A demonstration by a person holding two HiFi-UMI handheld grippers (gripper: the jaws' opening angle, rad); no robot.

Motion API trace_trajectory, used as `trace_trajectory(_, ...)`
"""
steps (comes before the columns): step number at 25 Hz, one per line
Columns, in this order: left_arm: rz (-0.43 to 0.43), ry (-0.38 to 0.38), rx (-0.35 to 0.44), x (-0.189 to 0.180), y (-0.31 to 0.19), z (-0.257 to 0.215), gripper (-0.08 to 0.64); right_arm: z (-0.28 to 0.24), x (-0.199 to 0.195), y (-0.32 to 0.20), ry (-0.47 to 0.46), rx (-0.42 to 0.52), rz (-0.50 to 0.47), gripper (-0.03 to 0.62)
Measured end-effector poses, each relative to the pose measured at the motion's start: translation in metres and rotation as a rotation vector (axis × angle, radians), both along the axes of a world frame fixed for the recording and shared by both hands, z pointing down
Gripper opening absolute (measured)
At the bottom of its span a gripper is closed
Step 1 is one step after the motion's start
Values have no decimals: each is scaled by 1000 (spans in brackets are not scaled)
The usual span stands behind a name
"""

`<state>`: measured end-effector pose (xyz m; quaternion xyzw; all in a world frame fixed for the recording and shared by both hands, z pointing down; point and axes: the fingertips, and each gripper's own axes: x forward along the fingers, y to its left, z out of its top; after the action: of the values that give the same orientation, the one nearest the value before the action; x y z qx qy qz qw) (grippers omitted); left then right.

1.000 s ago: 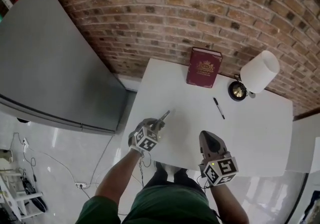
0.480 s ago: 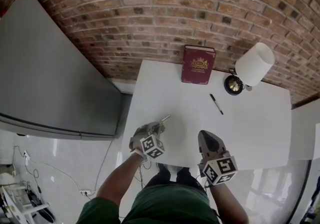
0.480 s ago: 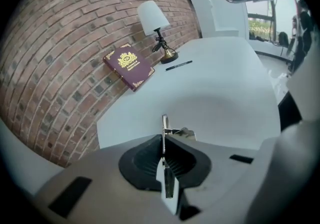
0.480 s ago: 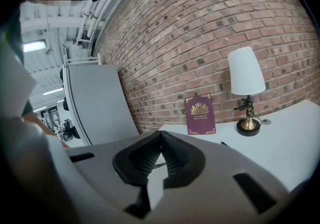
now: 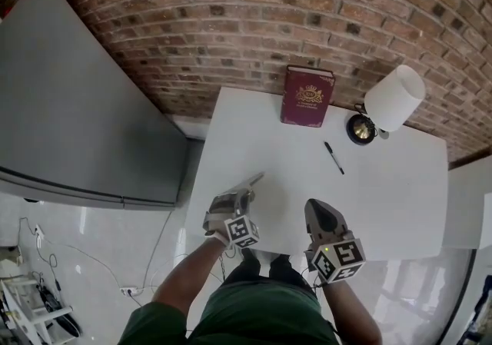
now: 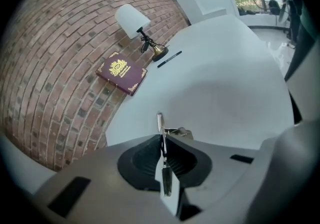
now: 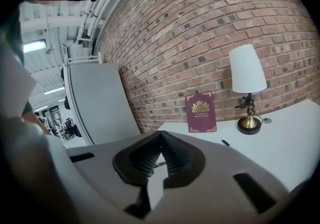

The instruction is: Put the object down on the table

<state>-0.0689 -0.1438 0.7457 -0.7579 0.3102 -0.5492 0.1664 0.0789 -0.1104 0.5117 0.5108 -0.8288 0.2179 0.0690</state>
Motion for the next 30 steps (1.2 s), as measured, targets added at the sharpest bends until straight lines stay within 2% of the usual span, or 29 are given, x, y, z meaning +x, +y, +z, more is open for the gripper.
trace_trajectory(5,44,-58,55,4,5,1,15,3,-2,3,4,-3,-15,3)
trace_trajectory(9,46,-75,57,3,11,12,19,1,-6,4,8,-5,-28,3)
trace_trajectory(13,11,-71,71,-1,10,10,95,3,-5,5,9,-4,-37,3)
trace_trajectory(17,4,-44,58,-1,16,7,109,0,-9,4,7,1,-50,3)
trace_trajectory(20,-40,33,48,-1,19,-15,116,-4,-12,2,8,14,-61,3)
trace_trajectory(25,-181,252,59,-1,13,-73,124,-14,-11,-7,5,44,-61,3)
trace_trajectory(30,-244,425,106,3,-2,-138,123,-34,-11,-17,-1,95,-61,3)
